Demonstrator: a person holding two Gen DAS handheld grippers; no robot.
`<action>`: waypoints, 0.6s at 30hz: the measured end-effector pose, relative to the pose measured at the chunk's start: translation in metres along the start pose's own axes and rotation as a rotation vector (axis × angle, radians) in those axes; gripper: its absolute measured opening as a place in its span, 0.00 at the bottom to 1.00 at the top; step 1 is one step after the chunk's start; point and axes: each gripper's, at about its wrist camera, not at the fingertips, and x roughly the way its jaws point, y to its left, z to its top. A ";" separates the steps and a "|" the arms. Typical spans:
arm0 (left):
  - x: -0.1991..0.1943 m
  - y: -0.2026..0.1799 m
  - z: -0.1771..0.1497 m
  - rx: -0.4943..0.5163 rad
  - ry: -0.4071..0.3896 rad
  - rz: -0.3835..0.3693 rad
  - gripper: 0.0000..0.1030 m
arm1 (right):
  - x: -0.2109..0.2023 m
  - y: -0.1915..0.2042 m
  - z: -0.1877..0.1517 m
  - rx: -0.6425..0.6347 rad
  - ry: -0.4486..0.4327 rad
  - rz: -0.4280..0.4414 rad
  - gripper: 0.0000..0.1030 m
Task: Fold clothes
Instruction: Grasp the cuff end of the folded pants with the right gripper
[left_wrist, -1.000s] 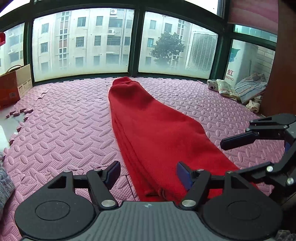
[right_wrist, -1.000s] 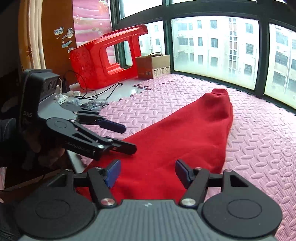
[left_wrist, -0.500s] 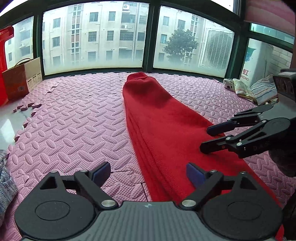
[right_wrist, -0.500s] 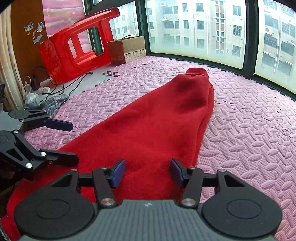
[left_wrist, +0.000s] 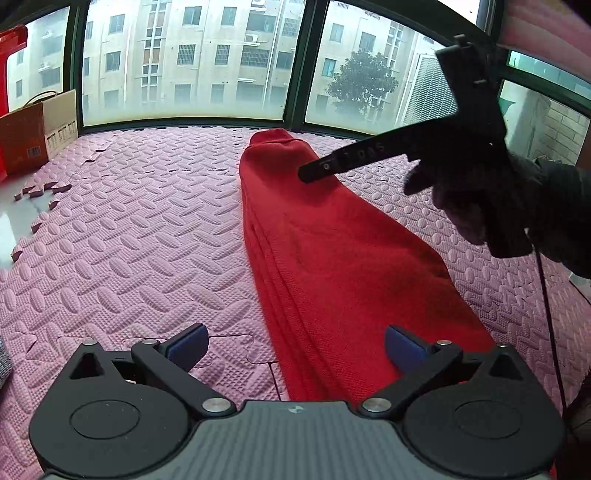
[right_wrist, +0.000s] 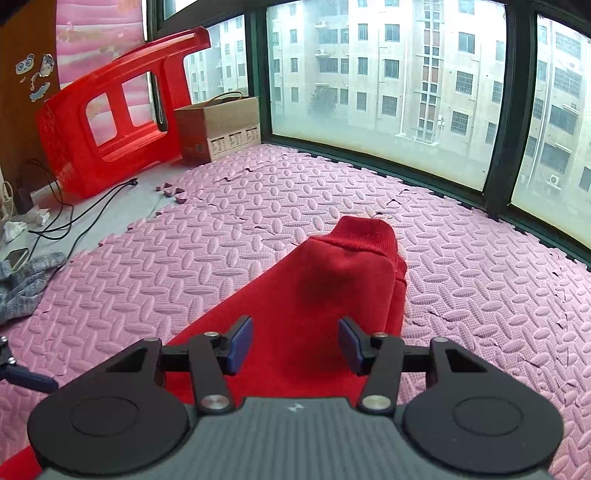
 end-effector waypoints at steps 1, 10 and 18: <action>0.000 0.000 0.000 -0.005 0.002 -0.002 1.00 | 0.010 -0.006 0.004 0.010 0.000 -0.010 0.45; 0.006 0.002 0.000 -0.019 0.024 -0.017 1.00 | 0.053 -0.032 0.011 0.073 0.029 -0.083 0.33; 0.004 0.006 0.004 -0.036 0.014 -0.017 1.00 | 0.035 -0.022 0.025 0.043 -0.048 -0.075 0.33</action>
